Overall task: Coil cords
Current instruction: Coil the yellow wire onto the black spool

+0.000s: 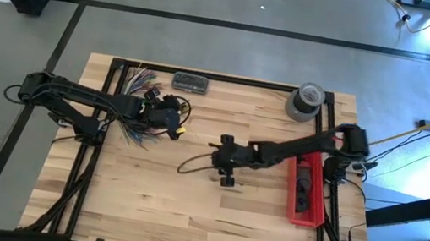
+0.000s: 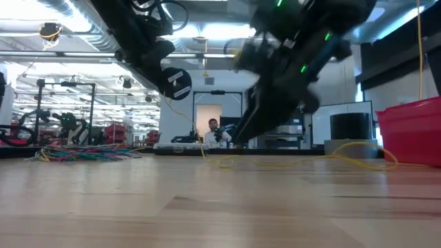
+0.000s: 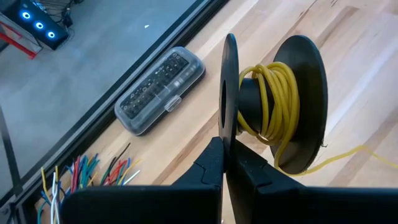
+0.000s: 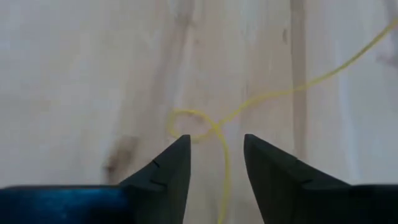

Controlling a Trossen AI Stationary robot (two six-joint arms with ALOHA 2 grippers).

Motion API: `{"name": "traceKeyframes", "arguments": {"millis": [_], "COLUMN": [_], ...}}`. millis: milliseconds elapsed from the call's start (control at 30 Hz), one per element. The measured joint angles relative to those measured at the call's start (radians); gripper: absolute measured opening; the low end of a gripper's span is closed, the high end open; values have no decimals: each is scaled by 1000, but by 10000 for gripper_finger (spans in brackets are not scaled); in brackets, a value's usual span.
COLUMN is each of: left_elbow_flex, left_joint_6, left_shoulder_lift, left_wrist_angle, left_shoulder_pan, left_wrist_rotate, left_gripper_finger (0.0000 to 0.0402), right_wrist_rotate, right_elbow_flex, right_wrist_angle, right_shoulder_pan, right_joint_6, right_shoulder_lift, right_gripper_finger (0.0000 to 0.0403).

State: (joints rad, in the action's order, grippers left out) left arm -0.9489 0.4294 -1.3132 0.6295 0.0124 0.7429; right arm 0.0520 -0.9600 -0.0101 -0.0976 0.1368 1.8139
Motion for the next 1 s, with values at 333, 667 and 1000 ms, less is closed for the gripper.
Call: {"name": "traceKeyframes", "arguments": {"millis": [333,667,1000], "left_elbow_flex": [0,-1,-1], "left_joint_6": [-3,36,146], "left_shoulder_lift": [0,0,0], "left_wrist_angle": [8,89,199], "left_shoulder_pan": [0,0,34], "left_wrist_rotate": [0,0,-2], "left_gripper_finger": [0,0,0], "right_wrist_rotate": [-69,-48,113], "right_elbow_flex": [-2,-2,-2], "right_wrist_angle": [-35,235,510], "right_shoulder_pan": [59,-87,-339], "right_joint_6": [33,35,-159], "right_shoulder_lift": [97,-51,-79], "right_gripper_finger": [96,7,15]}}
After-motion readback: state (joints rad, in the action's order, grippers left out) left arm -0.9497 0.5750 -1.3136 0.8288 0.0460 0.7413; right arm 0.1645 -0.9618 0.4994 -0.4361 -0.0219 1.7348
